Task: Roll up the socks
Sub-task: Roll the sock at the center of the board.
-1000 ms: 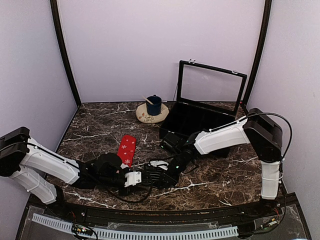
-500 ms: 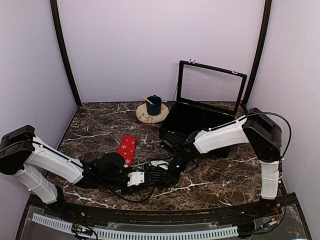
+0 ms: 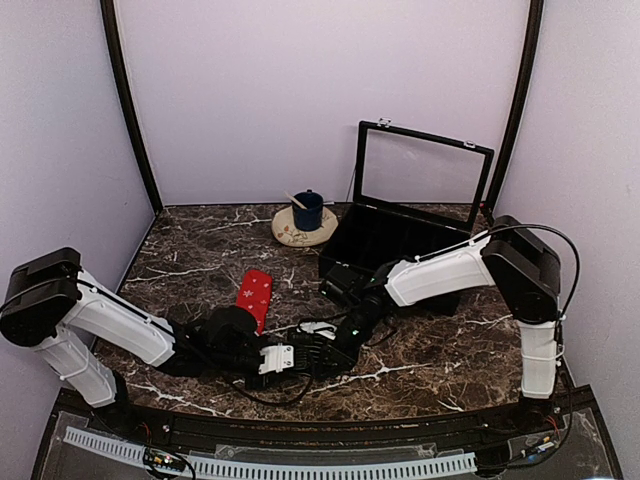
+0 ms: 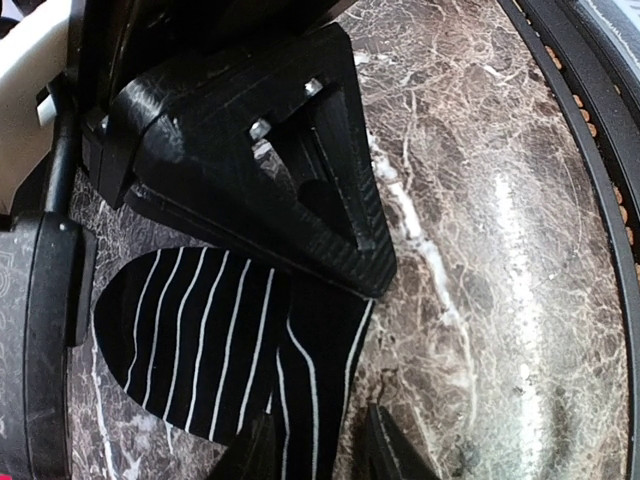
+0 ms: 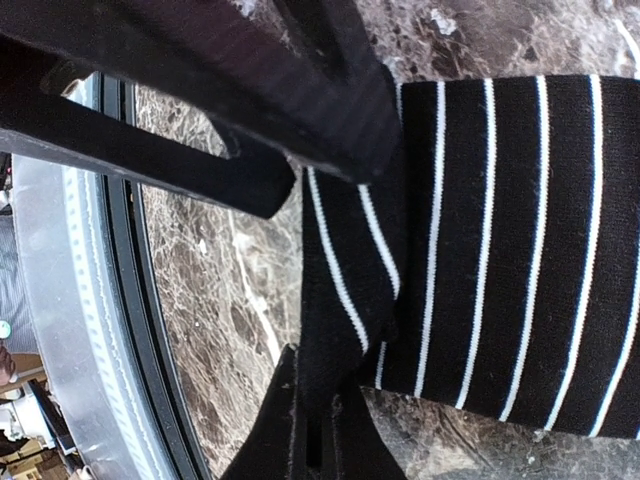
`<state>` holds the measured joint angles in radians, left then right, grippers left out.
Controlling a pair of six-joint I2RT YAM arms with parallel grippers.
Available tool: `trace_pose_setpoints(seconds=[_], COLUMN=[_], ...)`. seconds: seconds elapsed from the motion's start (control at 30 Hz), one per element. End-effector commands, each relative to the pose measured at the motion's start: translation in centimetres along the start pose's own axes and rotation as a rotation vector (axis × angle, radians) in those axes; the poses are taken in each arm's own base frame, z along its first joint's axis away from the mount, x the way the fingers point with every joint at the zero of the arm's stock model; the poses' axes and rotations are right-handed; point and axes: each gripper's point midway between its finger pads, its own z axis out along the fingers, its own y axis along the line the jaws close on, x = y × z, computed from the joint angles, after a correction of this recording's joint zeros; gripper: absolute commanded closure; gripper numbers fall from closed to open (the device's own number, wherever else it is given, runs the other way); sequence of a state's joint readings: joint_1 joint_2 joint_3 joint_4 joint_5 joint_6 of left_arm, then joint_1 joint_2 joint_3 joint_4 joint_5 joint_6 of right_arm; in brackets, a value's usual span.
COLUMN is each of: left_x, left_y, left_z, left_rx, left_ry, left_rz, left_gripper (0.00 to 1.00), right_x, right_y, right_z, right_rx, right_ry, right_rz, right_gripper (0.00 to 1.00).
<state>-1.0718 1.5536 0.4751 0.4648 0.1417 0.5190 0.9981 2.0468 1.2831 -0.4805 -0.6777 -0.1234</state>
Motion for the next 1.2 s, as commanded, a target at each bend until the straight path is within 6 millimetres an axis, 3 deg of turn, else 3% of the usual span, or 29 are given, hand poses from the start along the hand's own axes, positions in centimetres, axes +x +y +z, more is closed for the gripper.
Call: trace_pose_setpoints(seconds=[0.0,0.67,0.9,1.17], left_x=[-0.3,1.0,0.8,0.0], left_y=[0.0,-1.7,-1.9,-2.2], left_z=[0.4,1.0,1.1,1.2], left_rx=[0.009,0.116,0.147,0.205], left_ry=[0.008,0.089,0.114,0.127], left_rz=[0.024,-0.004,-0.055,-0.126], left_gripper=[0.69,1.0,1.0,1.0], right_x=[-0.4,-0.4,-0.2,-0.5], right_y=[-0.2,-0.7,-1.3,-1.9], right_z=[-0.2,-0.7,-1.2,-2.4], right_rx=[-0.021,-0.027,0.008,0.06], right_ry=[-0.003,0.002,-0.026,-0.071], right_rz=[-0.001,0.011,0.035,0.037], right_gripper=[1.0,1.0,0.77,0.7])
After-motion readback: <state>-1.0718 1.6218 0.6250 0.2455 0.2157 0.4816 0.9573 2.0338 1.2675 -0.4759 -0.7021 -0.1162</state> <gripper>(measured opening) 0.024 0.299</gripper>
